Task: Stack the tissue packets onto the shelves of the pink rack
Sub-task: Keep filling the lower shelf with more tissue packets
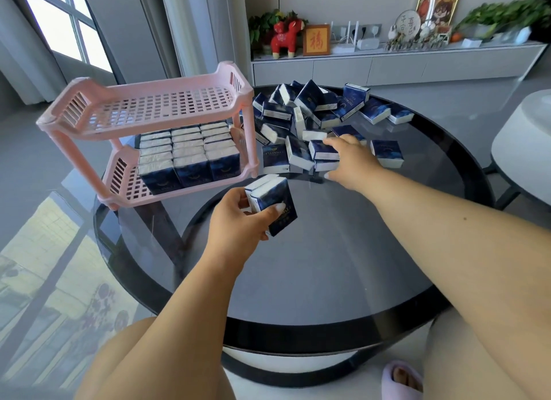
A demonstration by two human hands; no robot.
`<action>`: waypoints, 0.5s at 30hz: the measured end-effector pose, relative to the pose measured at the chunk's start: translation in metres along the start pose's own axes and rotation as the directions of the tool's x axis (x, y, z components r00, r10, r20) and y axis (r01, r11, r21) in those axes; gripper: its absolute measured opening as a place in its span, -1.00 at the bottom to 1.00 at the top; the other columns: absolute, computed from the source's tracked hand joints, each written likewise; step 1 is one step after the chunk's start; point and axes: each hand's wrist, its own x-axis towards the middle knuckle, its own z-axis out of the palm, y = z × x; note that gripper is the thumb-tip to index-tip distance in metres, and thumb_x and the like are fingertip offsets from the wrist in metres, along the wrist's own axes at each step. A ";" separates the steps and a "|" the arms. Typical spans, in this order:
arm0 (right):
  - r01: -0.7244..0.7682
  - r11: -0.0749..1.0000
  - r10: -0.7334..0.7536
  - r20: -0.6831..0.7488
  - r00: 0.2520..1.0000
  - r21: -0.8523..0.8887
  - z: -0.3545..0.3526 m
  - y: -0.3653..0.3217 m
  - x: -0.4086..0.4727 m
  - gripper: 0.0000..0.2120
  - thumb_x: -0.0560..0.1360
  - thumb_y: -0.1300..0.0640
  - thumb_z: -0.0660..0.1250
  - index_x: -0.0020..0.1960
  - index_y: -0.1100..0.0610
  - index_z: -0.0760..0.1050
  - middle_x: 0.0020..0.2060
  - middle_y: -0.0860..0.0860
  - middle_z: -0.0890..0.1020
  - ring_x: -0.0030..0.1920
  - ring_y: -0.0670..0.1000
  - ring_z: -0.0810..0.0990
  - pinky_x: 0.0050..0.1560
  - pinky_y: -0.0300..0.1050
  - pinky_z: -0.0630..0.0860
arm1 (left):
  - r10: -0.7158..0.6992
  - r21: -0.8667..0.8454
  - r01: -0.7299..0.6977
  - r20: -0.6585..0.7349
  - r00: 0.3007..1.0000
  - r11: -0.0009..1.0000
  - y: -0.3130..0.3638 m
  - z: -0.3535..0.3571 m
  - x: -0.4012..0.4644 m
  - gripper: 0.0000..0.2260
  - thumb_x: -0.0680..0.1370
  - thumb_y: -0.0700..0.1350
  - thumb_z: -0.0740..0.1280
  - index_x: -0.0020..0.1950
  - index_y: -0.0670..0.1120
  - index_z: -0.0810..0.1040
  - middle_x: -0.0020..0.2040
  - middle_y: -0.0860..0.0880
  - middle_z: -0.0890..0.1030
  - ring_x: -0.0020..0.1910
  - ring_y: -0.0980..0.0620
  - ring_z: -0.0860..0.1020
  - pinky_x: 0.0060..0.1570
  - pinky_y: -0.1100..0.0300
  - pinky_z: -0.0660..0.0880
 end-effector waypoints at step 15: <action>-0.029 0.700 0.030 0.012 0.999 0.713 -0.042 -0.021 -0.055 -0.85 0.63 0.08 0.08 0.16 -0.01 0.37 0.12 0.11 0.46 -0.14 0.13 0.65 -0.25 0.06 0.64 | -0.104 -0.185 0.105 0.013 0.995 0.977 -0.003 -0.018 0.006 -0.74 0.46 -0.27 0.47 0.12 -0.21 0.54 -0.21 -0.06 0.55 -0.41 0.12 0.49 -0.32 0.23 0.52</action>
